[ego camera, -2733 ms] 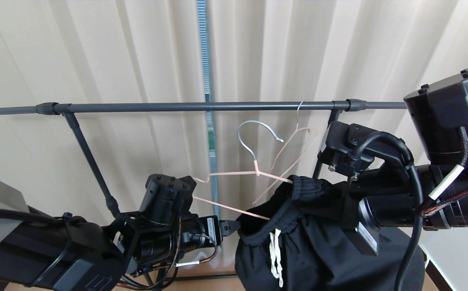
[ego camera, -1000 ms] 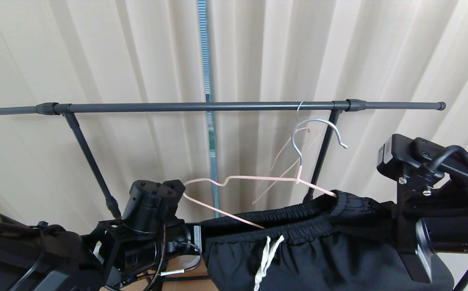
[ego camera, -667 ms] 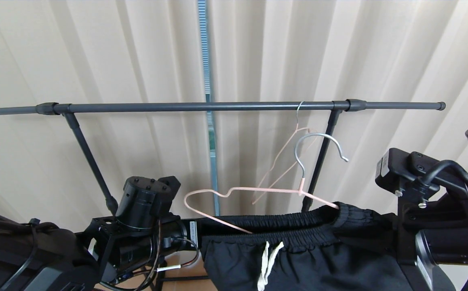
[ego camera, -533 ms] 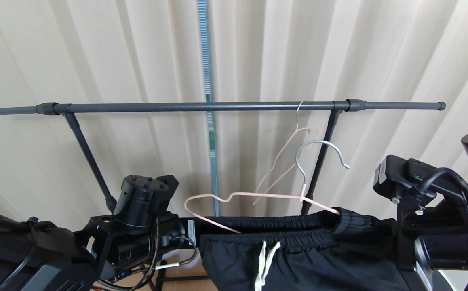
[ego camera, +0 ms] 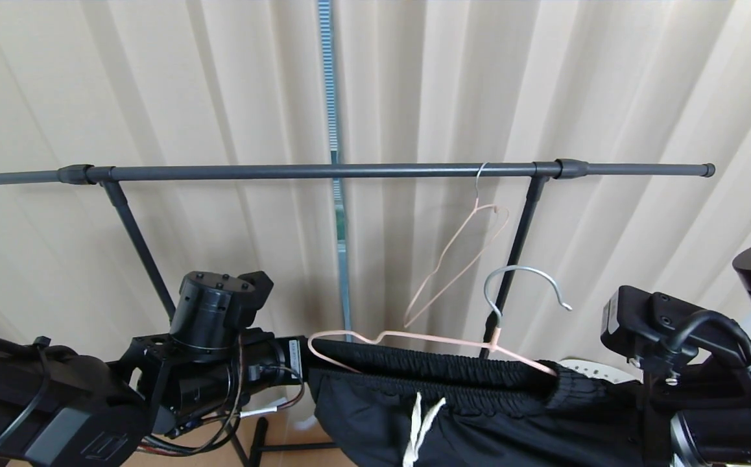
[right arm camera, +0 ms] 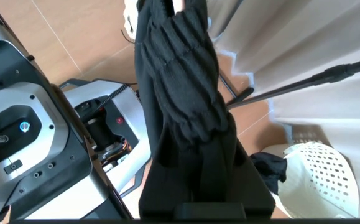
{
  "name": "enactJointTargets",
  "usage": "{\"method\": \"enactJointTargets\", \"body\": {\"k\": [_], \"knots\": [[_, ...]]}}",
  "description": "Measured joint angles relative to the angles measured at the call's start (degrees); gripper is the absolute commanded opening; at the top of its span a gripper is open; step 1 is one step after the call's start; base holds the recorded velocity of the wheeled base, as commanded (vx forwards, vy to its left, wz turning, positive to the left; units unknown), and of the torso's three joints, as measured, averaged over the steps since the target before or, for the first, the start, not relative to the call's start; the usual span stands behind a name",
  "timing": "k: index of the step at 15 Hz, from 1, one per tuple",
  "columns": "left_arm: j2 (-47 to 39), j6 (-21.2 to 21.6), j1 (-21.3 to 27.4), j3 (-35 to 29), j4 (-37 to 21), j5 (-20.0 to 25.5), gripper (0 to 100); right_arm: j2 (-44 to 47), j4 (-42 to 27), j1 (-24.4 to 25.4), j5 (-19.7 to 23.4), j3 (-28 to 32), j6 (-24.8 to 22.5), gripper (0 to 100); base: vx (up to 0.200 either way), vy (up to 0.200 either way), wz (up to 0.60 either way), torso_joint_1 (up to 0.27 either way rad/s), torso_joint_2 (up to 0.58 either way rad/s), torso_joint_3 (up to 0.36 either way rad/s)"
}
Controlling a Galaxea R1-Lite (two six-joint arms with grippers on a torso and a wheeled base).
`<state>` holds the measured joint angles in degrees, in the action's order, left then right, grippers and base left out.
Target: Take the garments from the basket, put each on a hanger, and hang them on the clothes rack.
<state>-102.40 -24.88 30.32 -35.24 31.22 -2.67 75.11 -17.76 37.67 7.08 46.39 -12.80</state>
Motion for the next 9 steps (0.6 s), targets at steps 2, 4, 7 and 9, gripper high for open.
{"method": "enactJointTargets", "body": {"k": [2, 4, 7, 9], "knots": [[0.45, 0.01, -0.15, 0.0, -0.05, 0.07, 0, 0.2, -0.02, 0.0, -0.39, -0.5, -0.09, 0, 0.0, 0.0, 0.0, 0.0, 0.0, 0.0], [1.18, 0.68, -0.17, 0.0, -0.05, 0.11, 0, 0.74, 0.02, 0.0, -1.97, -1.0, -0.17, 0, 0.0, 0.0, 0.0, 0.0, 0.0, 0.0], [1.74, 3.8, -1.07, -0.15, -0.13, 0.27, 0, 1.68, 0.02, 0.01, -3.34, -1.55, -0.28, 0, 0.0, 0.0, 0.0, 0.0, 0.0, 0.0], [1.85, 4.74, -1.72, -0.78, -0.44, 0.24, 0, 2.21, 0.0, 0.01, -4.35, -1.77, -0.74, 0, 0.0, 0.0, 0.0, 0.0, 0.0, 0.0]]}}
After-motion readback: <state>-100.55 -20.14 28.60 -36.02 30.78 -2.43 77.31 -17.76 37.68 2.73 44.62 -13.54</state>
